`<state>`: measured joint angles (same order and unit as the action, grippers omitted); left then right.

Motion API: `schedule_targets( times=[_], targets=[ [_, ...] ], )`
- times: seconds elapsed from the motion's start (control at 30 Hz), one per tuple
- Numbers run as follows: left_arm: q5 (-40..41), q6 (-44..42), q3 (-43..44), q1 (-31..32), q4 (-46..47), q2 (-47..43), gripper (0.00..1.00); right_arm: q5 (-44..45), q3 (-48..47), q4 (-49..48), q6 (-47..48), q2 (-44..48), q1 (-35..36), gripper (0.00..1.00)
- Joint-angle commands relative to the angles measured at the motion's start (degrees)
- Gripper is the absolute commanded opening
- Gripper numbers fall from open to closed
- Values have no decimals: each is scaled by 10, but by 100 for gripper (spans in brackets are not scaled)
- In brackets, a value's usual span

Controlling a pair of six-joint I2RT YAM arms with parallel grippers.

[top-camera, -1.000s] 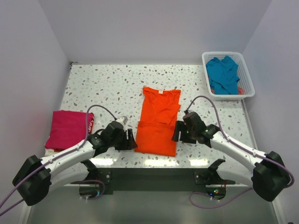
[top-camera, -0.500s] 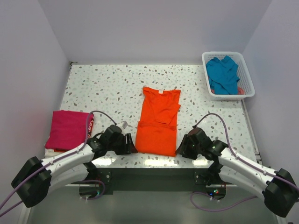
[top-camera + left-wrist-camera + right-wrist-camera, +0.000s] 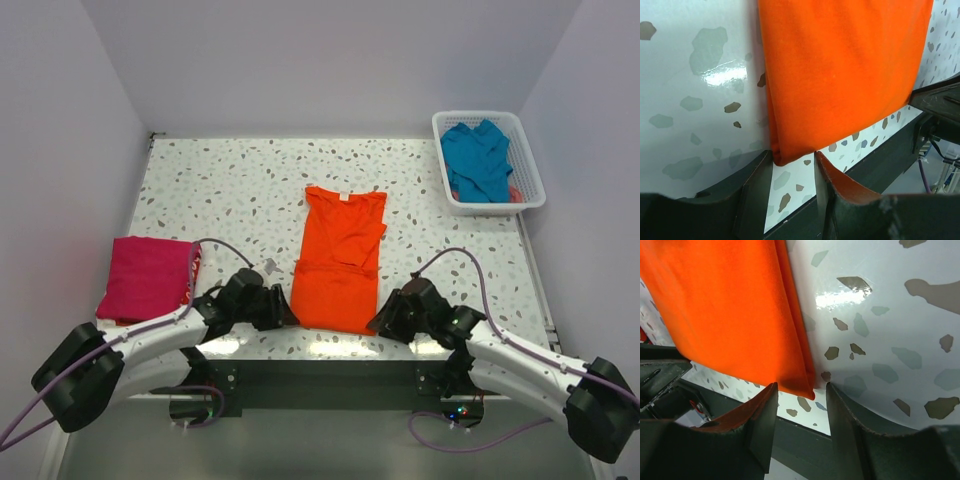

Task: Fold and stack the t-shirts
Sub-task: Fold the tshirt

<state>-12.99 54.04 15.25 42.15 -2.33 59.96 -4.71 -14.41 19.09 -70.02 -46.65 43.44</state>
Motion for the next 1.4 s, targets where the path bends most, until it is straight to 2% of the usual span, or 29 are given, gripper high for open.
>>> schedule_targets(
  times=[0.0, 0.13, 0.3, 0.33, 0.43, 0.5, 0.53, 0.67, 0.9, 1.07, 1.37],
  targets=[
    [17, 4, -21, 6, 5, 23, 43, 1, 19, -12, -16, -20, 5, 46],
    [18, 5, -21, 10, 14, 36, 40, -1, 30, -36, -20, -35, 8, 40],
    [19, 5, -16, 19, 14, 38, 26, 6, 33, -49, -13, -41, 9, 28],
    [20, 4, -11, 21, 14, 38, 19, 8, 31, -49, -5, -41, 9, 20],
    [24, -6, 6, 29, 0, 36, 8, 15, 14, -34, 21, -35, 9, 6],
    [34, -12, 14, 36, -22, 30, 4, 11, 3, -17, 41, -35, 10, 0],
    [37, -14, 22, 39, -29, 26, 0, 8, -1, -13, 45, -34, 10, 0],
    [55, -13, 36, 62, -66, 0, 0, 8, -6, 19, 59, -7, 37, 0],
    [128, 5, 108, 149, -184, -79, 0, 87, -75, 138, 76, 52, 125, 0],
    [164, 6, 142, 162, -220, -98, 0, 130, -140, 187, 109, 57, 137, 0],
    [206, -19, 236, 161, -234, -63, 0, 219, -264, 252, 160, 37, 137, 0]
  ],
)
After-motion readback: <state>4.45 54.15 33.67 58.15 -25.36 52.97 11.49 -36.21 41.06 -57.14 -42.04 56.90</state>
